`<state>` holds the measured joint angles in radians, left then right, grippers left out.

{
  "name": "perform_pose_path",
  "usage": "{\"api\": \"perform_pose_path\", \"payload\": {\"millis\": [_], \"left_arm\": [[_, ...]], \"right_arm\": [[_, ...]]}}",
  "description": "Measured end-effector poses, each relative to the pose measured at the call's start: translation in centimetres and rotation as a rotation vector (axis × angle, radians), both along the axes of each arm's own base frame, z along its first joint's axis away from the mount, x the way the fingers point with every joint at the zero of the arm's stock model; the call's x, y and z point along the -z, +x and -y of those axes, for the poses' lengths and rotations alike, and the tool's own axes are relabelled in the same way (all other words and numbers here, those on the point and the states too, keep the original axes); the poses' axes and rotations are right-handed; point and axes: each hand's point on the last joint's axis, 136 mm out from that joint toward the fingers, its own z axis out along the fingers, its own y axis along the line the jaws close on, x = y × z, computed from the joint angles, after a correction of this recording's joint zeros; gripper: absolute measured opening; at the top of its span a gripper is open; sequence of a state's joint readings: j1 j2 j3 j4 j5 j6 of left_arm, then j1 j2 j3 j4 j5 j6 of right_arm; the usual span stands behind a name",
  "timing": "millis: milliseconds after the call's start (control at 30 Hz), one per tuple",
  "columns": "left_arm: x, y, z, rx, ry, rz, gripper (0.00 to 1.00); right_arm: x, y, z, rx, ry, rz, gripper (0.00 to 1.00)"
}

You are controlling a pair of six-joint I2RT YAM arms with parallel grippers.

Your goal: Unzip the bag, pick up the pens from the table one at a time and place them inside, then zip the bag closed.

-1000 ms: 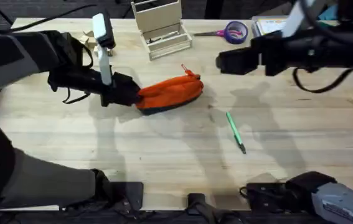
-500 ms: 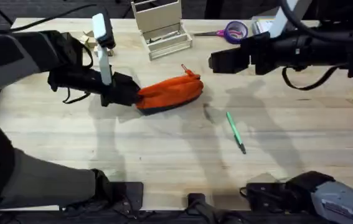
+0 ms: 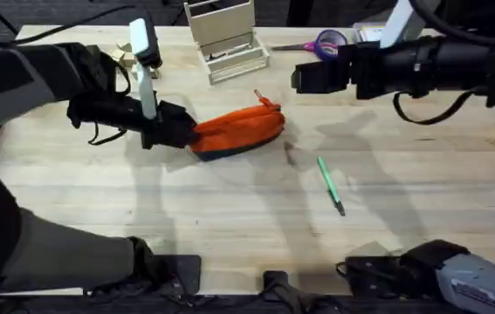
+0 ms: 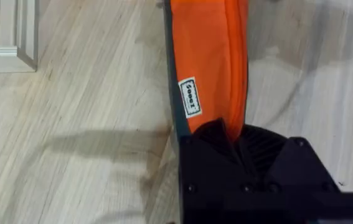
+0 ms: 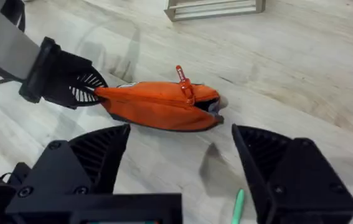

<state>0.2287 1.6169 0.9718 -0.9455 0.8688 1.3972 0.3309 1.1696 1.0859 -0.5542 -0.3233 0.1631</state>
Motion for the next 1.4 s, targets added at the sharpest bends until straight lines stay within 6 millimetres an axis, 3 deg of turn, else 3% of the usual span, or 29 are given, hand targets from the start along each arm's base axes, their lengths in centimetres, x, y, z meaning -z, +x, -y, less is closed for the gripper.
{"api": "perform_pose_path", "payload": {"millis": [300,833,1067,1300,1400], "left_arm": [[0.0,0.0,0.0,0.0,0.0,0.0,0.043],[0.0,0.0,0.0,0.0,0.0,0.0,0.043],[0.0,0.0,0.0,0.0,0.0,0.0,0.043],[0.0,0.0,0.0,0.0,0.0,0.0,0.043],[0.0,0.0,0.0,0.0,0.0,0.0,0.043]], "right_arm": [[2.7,1.1,-0.8,-0.01,-0.024,-0.075,0.998],[6.6,5.5,-6.0,-0.087,-0.006,-0.034,0.998],[9.4,6.2,-7.8,-0.118,-0.018,-0.061,0.997],[12.2,6.6,-8.2,-0.123,-0.038,-0.108,0.995],[13.1,6.6,-8.3,-0.122,-0.045,-0.124,0.929]]}}
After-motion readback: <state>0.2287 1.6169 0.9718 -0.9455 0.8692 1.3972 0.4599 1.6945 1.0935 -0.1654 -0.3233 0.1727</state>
